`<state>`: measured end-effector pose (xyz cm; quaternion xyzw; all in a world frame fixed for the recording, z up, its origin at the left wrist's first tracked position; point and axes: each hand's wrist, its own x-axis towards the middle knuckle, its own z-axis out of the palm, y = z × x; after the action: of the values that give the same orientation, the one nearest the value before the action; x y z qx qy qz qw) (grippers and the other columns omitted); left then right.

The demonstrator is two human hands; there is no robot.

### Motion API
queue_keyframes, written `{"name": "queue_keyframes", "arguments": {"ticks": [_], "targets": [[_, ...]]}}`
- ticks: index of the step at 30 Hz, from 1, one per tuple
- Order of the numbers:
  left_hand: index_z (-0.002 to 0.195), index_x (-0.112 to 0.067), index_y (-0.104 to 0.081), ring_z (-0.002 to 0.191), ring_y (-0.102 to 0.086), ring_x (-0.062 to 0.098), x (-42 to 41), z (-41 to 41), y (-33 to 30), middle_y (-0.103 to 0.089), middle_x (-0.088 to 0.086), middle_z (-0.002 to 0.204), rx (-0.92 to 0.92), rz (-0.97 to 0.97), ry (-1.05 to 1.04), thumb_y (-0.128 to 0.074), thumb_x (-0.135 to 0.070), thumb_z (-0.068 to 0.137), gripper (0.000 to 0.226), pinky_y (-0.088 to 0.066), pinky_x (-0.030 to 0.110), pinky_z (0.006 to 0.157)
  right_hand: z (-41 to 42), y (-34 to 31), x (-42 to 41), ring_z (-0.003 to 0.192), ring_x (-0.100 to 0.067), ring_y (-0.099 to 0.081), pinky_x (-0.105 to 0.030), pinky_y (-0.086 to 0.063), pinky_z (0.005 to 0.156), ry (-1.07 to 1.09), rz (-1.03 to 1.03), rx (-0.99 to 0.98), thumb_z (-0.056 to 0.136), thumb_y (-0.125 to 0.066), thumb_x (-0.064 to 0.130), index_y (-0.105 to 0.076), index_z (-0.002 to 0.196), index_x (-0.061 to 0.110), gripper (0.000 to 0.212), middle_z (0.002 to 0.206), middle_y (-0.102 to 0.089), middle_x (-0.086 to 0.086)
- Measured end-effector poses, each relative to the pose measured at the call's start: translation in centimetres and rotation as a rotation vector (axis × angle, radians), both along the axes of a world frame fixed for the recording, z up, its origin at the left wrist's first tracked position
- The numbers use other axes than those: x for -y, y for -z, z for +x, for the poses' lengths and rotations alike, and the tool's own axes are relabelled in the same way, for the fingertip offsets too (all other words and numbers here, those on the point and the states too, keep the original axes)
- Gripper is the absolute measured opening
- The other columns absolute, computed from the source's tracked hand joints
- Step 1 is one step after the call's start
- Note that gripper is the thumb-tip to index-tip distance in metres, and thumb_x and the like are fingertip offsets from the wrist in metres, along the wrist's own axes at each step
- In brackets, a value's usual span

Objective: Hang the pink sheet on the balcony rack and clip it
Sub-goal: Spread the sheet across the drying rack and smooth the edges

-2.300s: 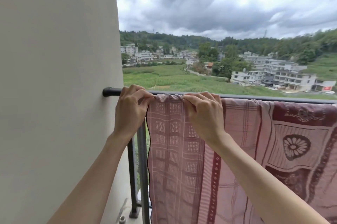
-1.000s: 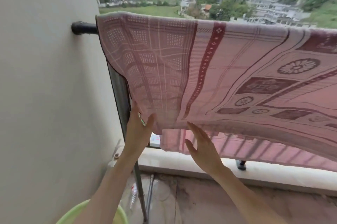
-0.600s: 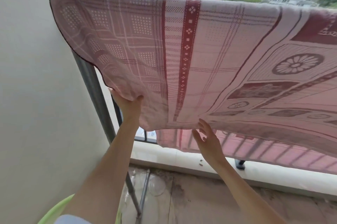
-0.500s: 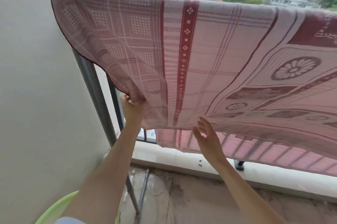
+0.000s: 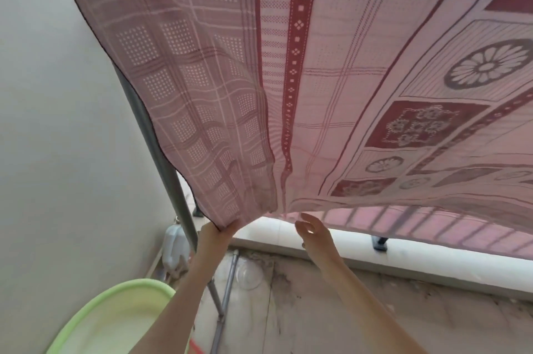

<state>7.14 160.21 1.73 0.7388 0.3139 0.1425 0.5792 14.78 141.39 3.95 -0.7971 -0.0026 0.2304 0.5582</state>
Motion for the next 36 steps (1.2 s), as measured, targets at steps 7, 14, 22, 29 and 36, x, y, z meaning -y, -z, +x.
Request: {"name": "queue_keyframes", "arguments": {"ticks": [7, 14, 22, 29, 36], "targets": [[0.052, -0.008, -0.040, 0.040, -0.035, 0.008, 1.6, -2.6, 11.1, -0.036, 0.005, 0.048, -0.102, -0.037, -0.110, -0.075, -0.030, 0.071, 0.046, -0.029, 0.019, 0.040, -0.9, 10.3, 0.1, 0.070, -0.033, -0.052, -0.043, -0.044, 0.069, 0.021, 0.029, -0.262, 0.084, -0.054, 0.021, -0.053, 0.076, 0.000, 0.023, 0.073, -0.048, -0.023], [0.061, 0.000, -0.050, 0.058, -0.035, 0.016, 2.1, 0.3, 25.7, -0.037, 0.005, 0.058, 0.012, -0.034, -0.221, -0.064, -0.025, 0.085, 0.037, -0.027, 0.030, 0.053, 0.4, 27.4, 0.0, 0.108, -0.032, -0.056, -0.040, -0.046, 0.090, 0.189, 0.286, -0.554, 0.093, -0.051, 0.029, -0.053, 0.119, 0.002, 0.037, 0.099, -0.058, -0.018], [0.080, -0.004, -0.055, 0.062, -0.043, 0.016, 0.4, 7.5, 37.8, -0.048, 0.004, 0.066, 0.317, -0.106, -0.290, -0.056, -0.010, 0.088, 0.011, -0.041, 0.023, 0.054, 6.0, 42.7, -3.2, 0.121, -0.035, -0.050, -0.044, -0.043, 0.097, 0.198, 0.531, -0.529, 0.087, -0.059, 0.037, -0.045, 0.128, -0.001, 0.058, 0.119, -0.056, -0.014], [0.065, -0.017, -0.055, 0.049, -0.050, 0.003, -3.1, 12.8, 45.2, -0.055, -0.011, 0.050, 0.609, -0.091, -0.278, -0.053, -0.021, 0.093, 0.028, -0.049, 0.023, 0.060, 11.0, 49.3, -6.9, 0.136, -0.025, -0.032, -0.048, -0.031, 0.110, 0.185, 0.967, -0.264, 0.086, -0.057, 0.042, -0.034, 0.139, 0.020, 0.062, 0.150, -0.030, 0.000], [0.067, -0.024, -0.055, 0.076, -0.049, 0.019, -3.6, 15.5, 47.2, -0.055, 0.007, 0.074, 0.724, -0.003, -0.266, -0.052, -0.026, 0.085, 0.019, -0.049, 0.049, 0.080, 14.3, 49.0, -5.5, 0.122, -0.017, -0.050, -0.043, -0.038, 0.105, 0.192, 1.351, -0.067, 0.093, -0.048, 0.017, -0.060, 0.105, 0.022, 0.018, 0.127, -0.057, 0.001]]}}
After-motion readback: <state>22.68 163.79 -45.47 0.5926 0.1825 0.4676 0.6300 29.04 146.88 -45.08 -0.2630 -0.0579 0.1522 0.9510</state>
